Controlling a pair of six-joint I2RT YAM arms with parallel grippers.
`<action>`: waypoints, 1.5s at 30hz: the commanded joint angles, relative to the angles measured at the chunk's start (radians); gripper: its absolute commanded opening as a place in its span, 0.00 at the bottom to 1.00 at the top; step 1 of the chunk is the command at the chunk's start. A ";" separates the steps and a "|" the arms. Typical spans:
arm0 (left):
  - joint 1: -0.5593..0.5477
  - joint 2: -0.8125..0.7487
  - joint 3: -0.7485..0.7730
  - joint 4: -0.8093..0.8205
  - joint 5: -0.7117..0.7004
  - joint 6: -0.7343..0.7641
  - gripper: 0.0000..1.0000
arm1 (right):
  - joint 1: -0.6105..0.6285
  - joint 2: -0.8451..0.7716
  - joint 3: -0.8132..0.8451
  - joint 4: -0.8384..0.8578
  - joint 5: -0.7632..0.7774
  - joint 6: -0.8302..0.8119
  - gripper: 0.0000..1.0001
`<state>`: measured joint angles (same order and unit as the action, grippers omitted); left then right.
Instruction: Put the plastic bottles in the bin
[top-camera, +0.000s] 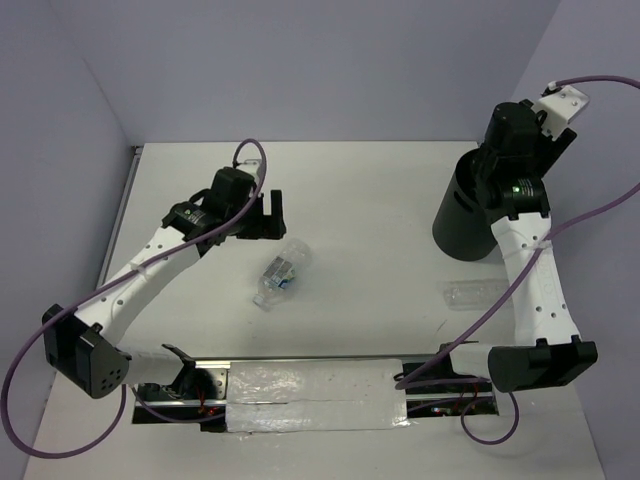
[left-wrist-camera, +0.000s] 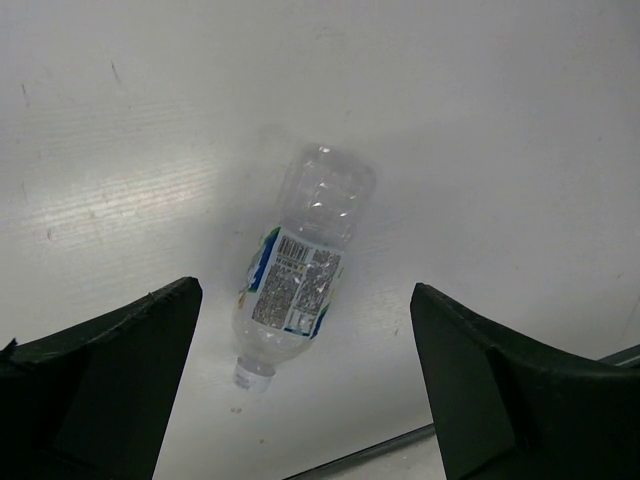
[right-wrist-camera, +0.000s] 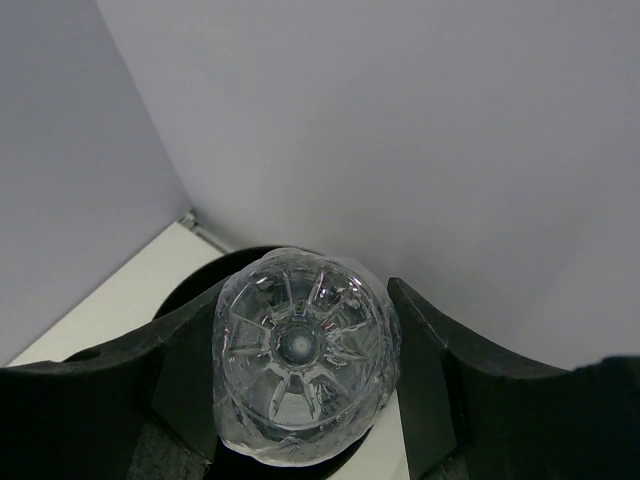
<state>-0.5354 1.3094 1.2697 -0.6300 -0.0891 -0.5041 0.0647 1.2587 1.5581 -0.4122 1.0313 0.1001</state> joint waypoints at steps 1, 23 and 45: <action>0.002 0.004 -0.049 0.029 -0.018 0.004 0.99 | -0.006 -0.021 -0.032 0.016 -0.040 0.082 0.35; -0.130 0.197 -0.245 0.119 0.025 0.050 0.99 | -0.005 -0.085 0.095 -0.183 -0.253 0.194 1.00; -0.172 0.093 -0.047 0.176 0.121 0.059 0.68 | 0.071 -0.216 -0.093 -0.220 -0.991 0.386 0.99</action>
<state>-0.7097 1.5532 1.1469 -0.5201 -0.0994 -0.4694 0.0814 1.0367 1.4742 -0.6727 0.2878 0.4236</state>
